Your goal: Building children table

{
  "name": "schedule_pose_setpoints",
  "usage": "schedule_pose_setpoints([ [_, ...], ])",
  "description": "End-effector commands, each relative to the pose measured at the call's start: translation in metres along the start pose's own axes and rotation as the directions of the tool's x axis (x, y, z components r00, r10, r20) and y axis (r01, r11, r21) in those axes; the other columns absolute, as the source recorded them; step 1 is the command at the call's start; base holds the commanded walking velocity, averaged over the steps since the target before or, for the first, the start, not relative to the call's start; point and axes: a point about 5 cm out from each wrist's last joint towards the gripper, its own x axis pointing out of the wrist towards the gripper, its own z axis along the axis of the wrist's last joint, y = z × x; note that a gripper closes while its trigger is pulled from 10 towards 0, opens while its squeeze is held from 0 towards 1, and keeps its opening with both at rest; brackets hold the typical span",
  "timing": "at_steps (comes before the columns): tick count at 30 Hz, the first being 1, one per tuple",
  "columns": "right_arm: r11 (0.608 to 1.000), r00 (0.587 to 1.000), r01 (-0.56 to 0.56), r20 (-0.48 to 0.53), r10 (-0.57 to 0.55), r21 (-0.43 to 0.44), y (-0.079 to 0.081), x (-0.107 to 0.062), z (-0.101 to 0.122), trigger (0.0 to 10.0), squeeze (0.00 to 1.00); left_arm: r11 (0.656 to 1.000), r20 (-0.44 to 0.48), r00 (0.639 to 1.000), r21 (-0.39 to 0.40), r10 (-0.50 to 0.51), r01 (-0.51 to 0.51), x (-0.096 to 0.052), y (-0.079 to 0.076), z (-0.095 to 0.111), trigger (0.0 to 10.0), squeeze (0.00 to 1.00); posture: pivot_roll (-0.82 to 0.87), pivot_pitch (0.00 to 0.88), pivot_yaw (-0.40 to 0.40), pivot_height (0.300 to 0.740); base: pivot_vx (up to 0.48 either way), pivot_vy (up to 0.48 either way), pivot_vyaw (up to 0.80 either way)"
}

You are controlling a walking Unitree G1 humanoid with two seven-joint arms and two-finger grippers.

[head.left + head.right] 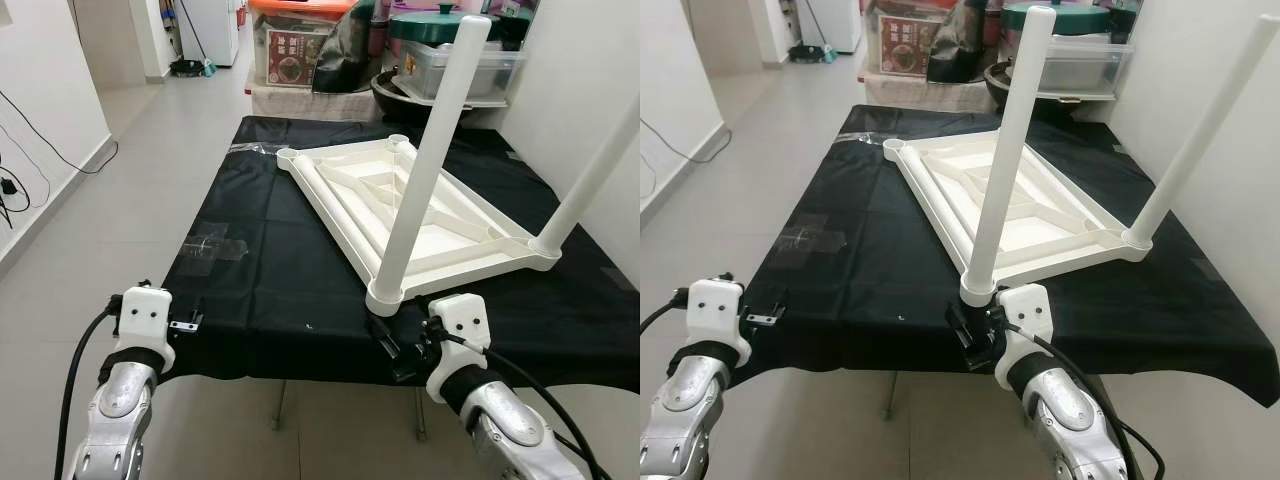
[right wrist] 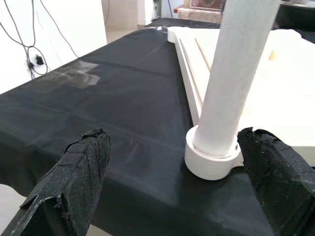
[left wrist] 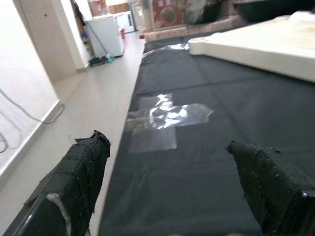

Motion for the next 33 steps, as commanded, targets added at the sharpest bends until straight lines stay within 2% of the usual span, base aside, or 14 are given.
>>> schedule_pose_setpoints([
  [1,1.000,1.000,0.024,-0.001,-0.024,-0.008,-0.004,0.001,-0.002,10.0,0.00,1.000,-0.008,1.000,-0.021,-0.013,0.013,0.001,-0.005,-0.002,10.0,0.00,0.09,0.000,-0.063,0.740,0.000,0.450,0.00],
  [7,0.999,0.999,0.033,0.009,-0.033,-0.003,-0.007,0.002,-0.001,10.0,0.00,0.999,-0.007,0.999,-0.039,-0.035,0.035,0.003,-0.009,-0.001,10.0,0.00,0.10,0.000,-0.062,0.740,0.000,0.475,0.00],
  [17,0.999,0.999,0.037,0.017,-0.037,-0.011,-0.003,0.011,0.000,10.0,0.00,0.999,-0.005,0.999,-0.028,-0.042,0.042,0.007,-0.009,0.000,10.0,0.00,0.09,0.000,-0.060,0.740,0.000,0.480,0.00],
  [18,0.998,0.998,0.063,0.008,-0.063,-0.027,-0.009,0.011,-0.003,10.0,0.00,0.999,-0.005,0.999,-0.004,-0.041,0.041,0.008,-0.012,-0.001,10.0,0.00,0.09,0.000,-0.057,0.740,0.000,0.000,0.00],
  [22,0.996,0.996,0.087,0.009,-0.086,-0.028,-0.014,0.012,-0.003,10.0,0.00,0.999,0.003,0.999,-0.015,-0.052,0.052,0.008,-0.016,0.000,10.0,0.00,0.10,0.000,-0.056,0.740,0.000,0.000,0.00],
  [28,0.996,0.996,0.091,0.019,-0.091,-0.020,-0.014,0.014,-0.001,10.0,0.00,0.998,0.006,0.998,-0.028,-0.061,0.061,0.007,-0.016,0.001,10.0,0.00,0.09,0.000,-0.055,0.740,0.000,0.000,0.00],
  [33,0.996,0.996,0.085,0.027,-0.085,-0.024,-0.011,0.018,0.001,10.0,0.00,0.997,0.002,0.998,-0.046,-0.068,0.068,0.013,-0.014,0.003,10.0,0.00,0.09,0.000,-0.054,0.740,0.000,0.000,0.00],
])
